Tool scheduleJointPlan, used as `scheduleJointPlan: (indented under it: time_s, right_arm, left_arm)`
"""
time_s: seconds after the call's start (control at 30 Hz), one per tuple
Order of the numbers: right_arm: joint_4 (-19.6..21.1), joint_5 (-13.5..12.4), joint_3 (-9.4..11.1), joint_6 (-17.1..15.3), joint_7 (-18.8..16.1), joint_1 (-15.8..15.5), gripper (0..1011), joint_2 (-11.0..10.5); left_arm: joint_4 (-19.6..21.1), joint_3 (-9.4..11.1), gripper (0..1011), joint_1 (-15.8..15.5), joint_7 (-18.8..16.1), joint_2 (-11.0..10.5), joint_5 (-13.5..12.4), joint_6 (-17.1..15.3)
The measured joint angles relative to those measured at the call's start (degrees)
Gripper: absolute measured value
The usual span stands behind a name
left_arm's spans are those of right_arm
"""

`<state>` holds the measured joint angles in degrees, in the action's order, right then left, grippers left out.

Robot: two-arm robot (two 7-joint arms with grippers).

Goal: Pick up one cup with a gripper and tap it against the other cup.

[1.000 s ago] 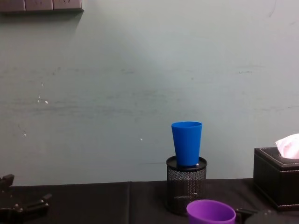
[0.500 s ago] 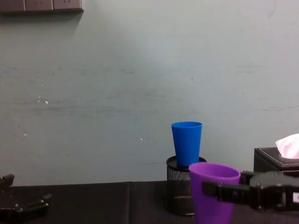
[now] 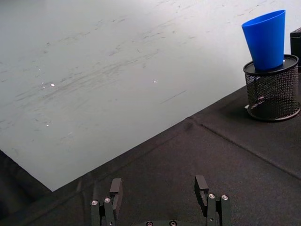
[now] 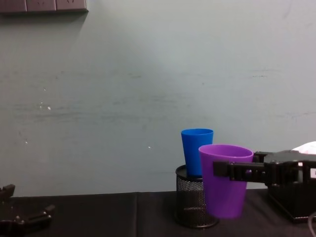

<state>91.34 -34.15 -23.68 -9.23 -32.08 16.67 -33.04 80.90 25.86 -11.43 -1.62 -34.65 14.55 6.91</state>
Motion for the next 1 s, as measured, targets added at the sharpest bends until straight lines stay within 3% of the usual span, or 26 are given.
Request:
scheduleJointPlan:
  time_s: [0.43,1.0]
  right_arm:
    - [1.2,-1.0,-1.5,-0.6,0.6,1.4,737,-1.7]
    - [1.3,-1.1,-1.6,-0.6,0.9,1.5,737,-1.8]
  left_arm:
    - [0.0,0.0,1005,0.0,0.0,0.0,0.0,0.0]
    - [0.0,0.0,1005,0.0,0.0,0.0,0.0,0.0]
